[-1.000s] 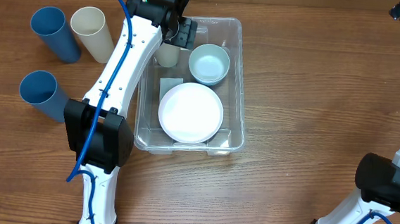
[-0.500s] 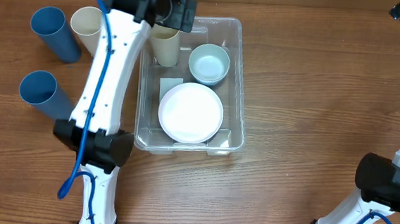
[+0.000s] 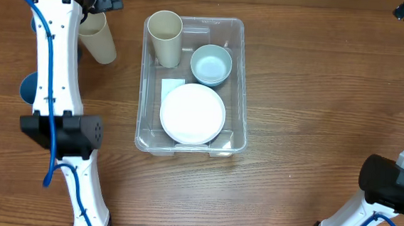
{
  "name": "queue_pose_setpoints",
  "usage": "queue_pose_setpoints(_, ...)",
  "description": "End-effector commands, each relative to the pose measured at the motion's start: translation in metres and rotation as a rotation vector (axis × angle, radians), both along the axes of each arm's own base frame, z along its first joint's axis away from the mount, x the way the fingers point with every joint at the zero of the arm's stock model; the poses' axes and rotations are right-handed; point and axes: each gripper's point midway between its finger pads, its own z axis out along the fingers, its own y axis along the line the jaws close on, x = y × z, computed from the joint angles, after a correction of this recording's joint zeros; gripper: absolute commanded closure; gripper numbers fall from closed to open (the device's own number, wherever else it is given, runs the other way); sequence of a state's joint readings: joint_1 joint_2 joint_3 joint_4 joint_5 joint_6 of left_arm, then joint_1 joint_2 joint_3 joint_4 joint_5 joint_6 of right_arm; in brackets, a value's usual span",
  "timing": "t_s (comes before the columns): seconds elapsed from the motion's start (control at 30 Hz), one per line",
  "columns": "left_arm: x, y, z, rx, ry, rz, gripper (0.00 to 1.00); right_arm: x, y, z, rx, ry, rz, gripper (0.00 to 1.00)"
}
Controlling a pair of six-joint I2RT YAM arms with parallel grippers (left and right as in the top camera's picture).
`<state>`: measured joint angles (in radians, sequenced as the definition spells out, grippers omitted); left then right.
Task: Pack container
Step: 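Move the left gripper to the front beige cup and grasp it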
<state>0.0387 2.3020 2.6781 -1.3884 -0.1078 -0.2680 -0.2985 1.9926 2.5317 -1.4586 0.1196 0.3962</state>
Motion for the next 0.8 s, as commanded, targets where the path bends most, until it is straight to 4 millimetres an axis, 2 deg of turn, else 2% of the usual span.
queue_pose_setpoints(0.0, 0.013, -0.003, -0.048, -0.005, 0.086, -0.008, 0.02, 0.001, 0.001, 0.005, -0.005, -0.017, -0.007, 0.0)
queue_pose_setpoints(0.1, 0.017, -0.004, -0.08, -0.008, 0.147, -0.011, 0.03, 0.001, 0.001, 0.005, -0.005, -0.017, -0.007, 0.0)
queue_pose_setpoints(0.17, 0.018, -0.004, -0.098, -0.009, 0.18, -0.011, 0.09, 0.001, 0.001, 0.005, -0.005, -0.017, -0.007, 0.0)
queue_pose_setpoints(0.2, 0.019, -0.004, -0.104, -0.01, 0.192, -0.011, 0.16, 0.001, 0.001, 0.005, -0.005, -0.017, -0.007, 0.0)
queue_pose_setpoints(0.23, 0.019, -0.004, -0.109, -0.01, 0.201, -0.011, 0.26, 0.001, 0.001, 0.005, -0.005, -0.017, -0.007, 0.0)
queue_pose_setpoints(0.3, 0.019, -0.004, -0.112, -0.011, 0.208, -0.011, 0.61, 0.001, 0.001, 0.005, -0.005, -0.017, -0.007, 0.0)
queue_pose_setpoints(0.4, 0.019, -0.004, -0.108, -0.011, 0.199, -0.011, 0.96, 0.001, 0.001, 0.005, -0.005, -0.016, -0.007, 0.0)
queue_pose_setpoints(0.6, 0.009, -0.004, -0.099, -0.012, 0.217, -0.011, 0.96, 0.001, 0.001, 0.005, -0.005, -0.017, -0.007, 0.0)
queue_pose_setpoints(0.7, 0.006, -0.007, -0.068, -0.024, 0.164, -0.019, 0.96, 0.001, 0.001, 0.005, -0.005, -0.017, -0.007, 0.0)
queue_pose_setpoints(0.77, 0.002, -0.009, -0.029, -0.029, 0.086, -0.024, 0.96, 0.001, 0.001, 0.005, -0.005, -0.017, -0.007, 0.0)
